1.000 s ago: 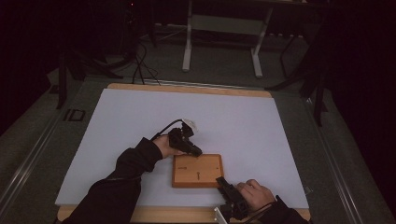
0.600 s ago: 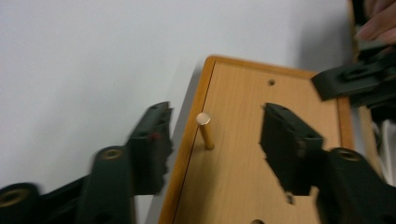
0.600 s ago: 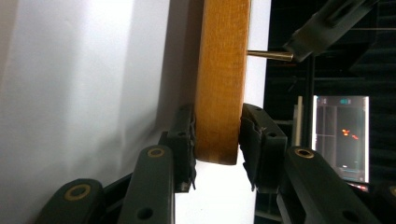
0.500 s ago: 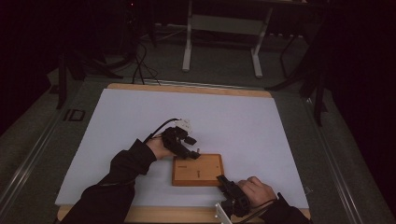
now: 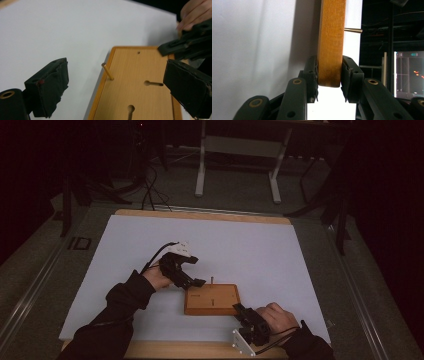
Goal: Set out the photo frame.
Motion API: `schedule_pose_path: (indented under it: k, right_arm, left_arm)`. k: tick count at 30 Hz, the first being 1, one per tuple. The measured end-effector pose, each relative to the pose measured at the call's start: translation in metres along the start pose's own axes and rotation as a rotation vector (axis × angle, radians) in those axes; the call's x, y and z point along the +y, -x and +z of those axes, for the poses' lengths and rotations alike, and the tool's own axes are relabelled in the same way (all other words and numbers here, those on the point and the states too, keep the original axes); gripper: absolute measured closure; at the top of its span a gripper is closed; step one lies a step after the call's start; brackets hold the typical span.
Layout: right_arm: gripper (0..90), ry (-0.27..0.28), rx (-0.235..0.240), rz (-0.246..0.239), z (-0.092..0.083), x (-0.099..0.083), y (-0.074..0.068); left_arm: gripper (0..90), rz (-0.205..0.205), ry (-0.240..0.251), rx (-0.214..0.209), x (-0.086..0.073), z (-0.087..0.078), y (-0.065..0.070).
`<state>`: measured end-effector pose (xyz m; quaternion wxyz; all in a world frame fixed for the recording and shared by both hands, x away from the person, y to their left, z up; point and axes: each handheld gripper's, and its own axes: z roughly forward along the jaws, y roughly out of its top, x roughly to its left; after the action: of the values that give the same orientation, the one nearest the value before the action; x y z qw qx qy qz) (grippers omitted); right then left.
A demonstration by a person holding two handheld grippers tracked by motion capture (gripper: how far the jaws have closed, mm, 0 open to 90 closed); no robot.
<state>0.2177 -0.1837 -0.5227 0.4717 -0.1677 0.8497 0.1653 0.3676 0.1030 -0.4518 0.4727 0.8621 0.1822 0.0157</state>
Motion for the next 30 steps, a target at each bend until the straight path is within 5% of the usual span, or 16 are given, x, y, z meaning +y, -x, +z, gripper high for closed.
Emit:
schedule_pose_path:
  k: [16,30]
  right_arm:
    - [69.8,0.012,0.092,0.058,-0.001,-0.003,0.029]
    - [70.2,0.035,0.209,0.117,0.006,-0.013,0.062]
  left_arm:
    - [3.6,0.034,0.042,0.036,-0.022,-0.039,0.014]
    - [3.6,0.069,0.064,0.038,-0.038,-0.053,0.036]
